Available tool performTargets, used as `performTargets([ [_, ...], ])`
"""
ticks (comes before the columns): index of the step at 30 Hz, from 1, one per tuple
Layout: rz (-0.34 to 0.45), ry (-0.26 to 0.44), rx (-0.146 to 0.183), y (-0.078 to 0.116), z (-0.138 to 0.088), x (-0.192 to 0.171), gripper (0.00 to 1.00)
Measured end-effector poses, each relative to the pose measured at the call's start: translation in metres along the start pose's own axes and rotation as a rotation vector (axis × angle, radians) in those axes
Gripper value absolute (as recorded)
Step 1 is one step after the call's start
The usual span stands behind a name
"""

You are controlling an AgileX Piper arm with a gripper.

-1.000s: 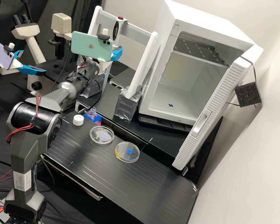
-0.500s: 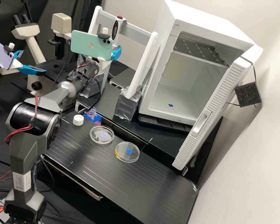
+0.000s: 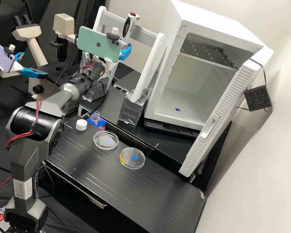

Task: Use the pipette

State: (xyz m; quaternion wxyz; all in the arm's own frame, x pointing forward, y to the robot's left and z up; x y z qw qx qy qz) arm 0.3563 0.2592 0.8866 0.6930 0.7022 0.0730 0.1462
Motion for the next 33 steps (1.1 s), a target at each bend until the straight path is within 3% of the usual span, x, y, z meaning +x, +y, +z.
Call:
performTargets([
  [8,0.081,0.003,-0.010,0.009,0.006,-0.026,0.00],
  [17,0.064,-0.019,-0.021,0.008,0.014,-0.057,0.00],
  [33,0.014,-0.006,-0.022,-0.014,0.018,-0.091,0.00],
])
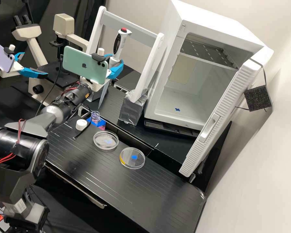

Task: Use the pipette

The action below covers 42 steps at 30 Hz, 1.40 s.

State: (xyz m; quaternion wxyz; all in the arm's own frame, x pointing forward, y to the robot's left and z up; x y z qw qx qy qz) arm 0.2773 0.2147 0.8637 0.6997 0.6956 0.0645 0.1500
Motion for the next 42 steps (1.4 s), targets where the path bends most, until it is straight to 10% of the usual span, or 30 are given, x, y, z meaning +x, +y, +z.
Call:
performTargets([
  [22,-0.032,-0.045,-0.002,-0.017,0.017,-0.015,0.00],
  [42,0.101,-0.032,0.025,-0.038,0.033,-0.038,0.00],
])
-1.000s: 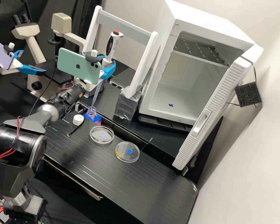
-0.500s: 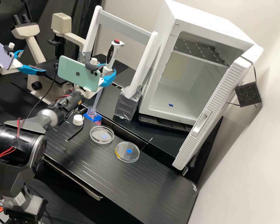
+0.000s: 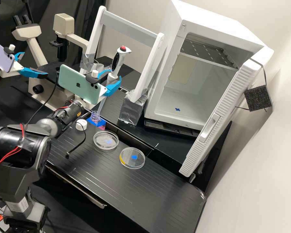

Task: Use the pipette

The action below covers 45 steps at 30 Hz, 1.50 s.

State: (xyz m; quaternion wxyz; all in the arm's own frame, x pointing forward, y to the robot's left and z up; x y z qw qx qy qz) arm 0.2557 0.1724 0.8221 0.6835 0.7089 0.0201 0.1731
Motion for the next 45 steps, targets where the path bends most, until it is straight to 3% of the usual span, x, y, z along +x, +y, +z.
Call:
performTargets([
  [6,-0.018,0.017,-0.008,-0.015,-0.002,-0.005,0.00],
  [10,-0.041,0.014,-0.030,-0.023,-0.002,-0.006,0.00],
  [24,-0.074,-0.016,-0.056,-0.033,0.008,-0.010,0.00],
  [36,-0.075,-0.033,-0.067,-0.032,0.014,-0.012,0.00],
  [45,-0.034,-0.008,-0.040,-0.016,0.006,-0.015,0.00],
])
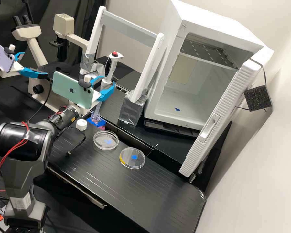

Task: Use the pipette

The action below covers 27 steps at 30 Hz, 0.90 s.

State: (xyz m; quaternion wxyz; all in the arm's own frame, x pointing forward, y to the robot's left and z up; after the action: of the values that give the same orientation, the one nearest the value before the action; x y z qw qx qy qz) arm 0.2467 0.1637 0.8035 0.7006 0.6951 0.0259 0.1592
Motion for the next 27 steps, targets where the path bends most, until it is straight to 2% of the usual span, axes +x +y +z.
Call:
performTargets([
  [13,0.117,0.050,0.050,0.055,-0.017,-0.010,0.00],
  [19,0.091,0.051,0.069,0.074,-0.021,-0.019,0.00],
  [22,0.082,0.055,0.055,0.082,-0.020,-0.026,0.00],
  [25,0.085,0.074,0.020,0.093,-0.018,-0.037,0.00],
  [27,0.095,0.083,-0.014,0.100,-0.015,-0.044,0.00],
])
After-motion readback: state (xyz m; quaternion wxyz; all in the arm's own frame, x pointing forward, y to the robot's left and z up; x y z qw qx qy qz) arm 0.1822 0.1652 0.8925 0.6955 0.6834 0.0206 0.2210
